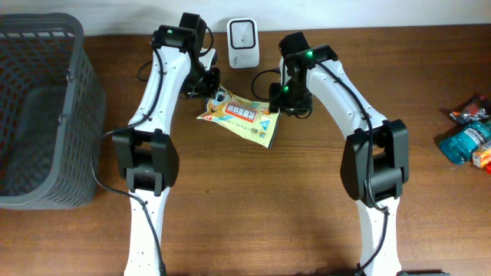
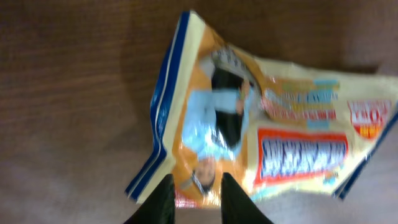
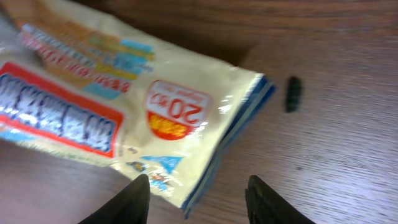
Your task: Scan the item barcode
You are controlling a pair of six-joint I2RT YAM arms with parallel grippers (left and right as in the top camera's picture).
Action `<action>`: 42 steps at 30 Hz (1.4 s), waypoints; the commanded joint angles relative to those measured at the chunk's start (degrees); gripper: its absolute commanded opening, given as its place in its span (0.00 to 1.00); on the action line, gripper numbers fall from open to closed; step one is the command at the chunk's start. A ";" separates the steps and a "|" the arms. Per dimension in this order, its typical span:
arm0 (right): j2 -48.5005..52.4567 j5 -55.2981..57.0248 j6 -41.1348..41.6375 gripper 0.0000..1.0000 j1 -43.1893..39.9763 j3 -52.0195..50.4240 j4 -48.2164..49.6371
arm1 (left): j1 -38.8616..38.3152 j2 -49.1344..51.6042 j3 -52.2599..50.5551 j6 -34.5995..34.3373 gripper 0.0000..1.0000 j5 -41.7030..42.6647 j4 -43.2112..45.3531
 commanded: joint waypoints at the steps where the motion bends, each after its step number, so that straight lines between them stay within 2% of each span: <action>1: -0.13 -3.08 -2.62 0.49 0.35 1.05 0.15 | -0.68 -0.39 -7.50 -5.64 0.17 0.63 4.96; 4: -0.13 -3.08 -2.58 0.50 0.35 1.05 0.13 | -1.53 -0.39 -15.74 -5.62 0.15 0.63 9.77; 7: -0.13 -3.06 -2.60 0.50 0.35 1.05 0.15 | -1.51 -0.48 -18.73 -5.01 0.00 -0.44 7.21; 10: -0.13 -3.08 -2.60 0.50 0.39 1.07 0.09 | -1.51 -2.12 -18.58 -4.98 0.00 -0.42 3.50; 13: -1.05 -3.08 -2.64 0.51 0.42 2.21 0.13 | -1.11 -6.43 -16.24 -4.98 0.07 -2.32 1.03; 14: -1.27 -3.17 -3.41 0.51 0.42 2.69 0.15 | -0.98 -7.41 -15.61 -4.98 0.13 -3.13 1.03; 15: -1.53 -3.34 -5.20 0.51 0.52 3.39 0.15 | -0.85 -8.74 -14.93 -5.01 0.35 -4.15 1.22; 16: -1.60 -3.28 -12.41 0.51 1.25 4.48 0.15 | -0.63 -10.36 -14.34 -5.01 0.82 -5.99 2.16; 17: -1.60 -3.28 -17.81 0.55 2.08 4.59 0.42 | -0.28 -11.58 -14.32 -5.03 0.99 -8.92 3.58; 18: -1.60 -3.04 -27.65 0.65 3.85 4.57 0.74 | 0.72 -11.89 -14.32 -7.69 0.99 -11.15 4.57; 20: -1.60 -3.04 -37.29 0.71 6.14 4.52 1.49 | 2.73 -11.69 -14.49 -14.86 0.99 -11.87 4.37; 22: -1.44 -0.57 -44.63 0.71 8.50 4.42 3.02 | 5.60 -11.65 -14.56 -20.70 0.99 -11.87 3.72; 24: -0.79 1.44 -50.66 0.67 10.16 4.15 3.78 | 7.69 -11.65 -14.56 -20.65 0.99 -11.87 3.30; 27: 0.44 1.46 -60.43 0.67 10.82 3.54 3.61 | 9.42 -11.65 -14.56 -20.65 0.99 -11.89 1.66; 31: 2.03 1.46 -65.40 0.67 10.64 3.28 3.48 | 11.56 -11.65 -14.56 -20.65 0.99 -11.89 1.40; 37: 8.11 1.44 -65.40 0.68 10.82 3.26 3.43 | 11.65 -11.65 -14.56 -20.65 0.99 -11.87 1.44; 38: 8.35 1.46 -65.22 0.66 10.82 3.26 3.89 | 11.65 -11.65 -14.56 -20.65 0.99 -11.87 1.44; 39: 8.35 1.46 -64.96 0.58 10.82 3.26 4.26 | 11.65 -11.65 -14.56 -20.65 0.99 -11.87 1.44; 40: 8.35 1.49 -64.96 0.41 10.82 3.28 4.26 | 11.65 -11.65 -14.56 -20.65 0.99 -11.87 1.44; 42: 8.72 1.46 -62.64 0.26 10.71 3.26 4.44 | 11.65 -11.65 -14.56 -20.65 0.99 -11.87 1.44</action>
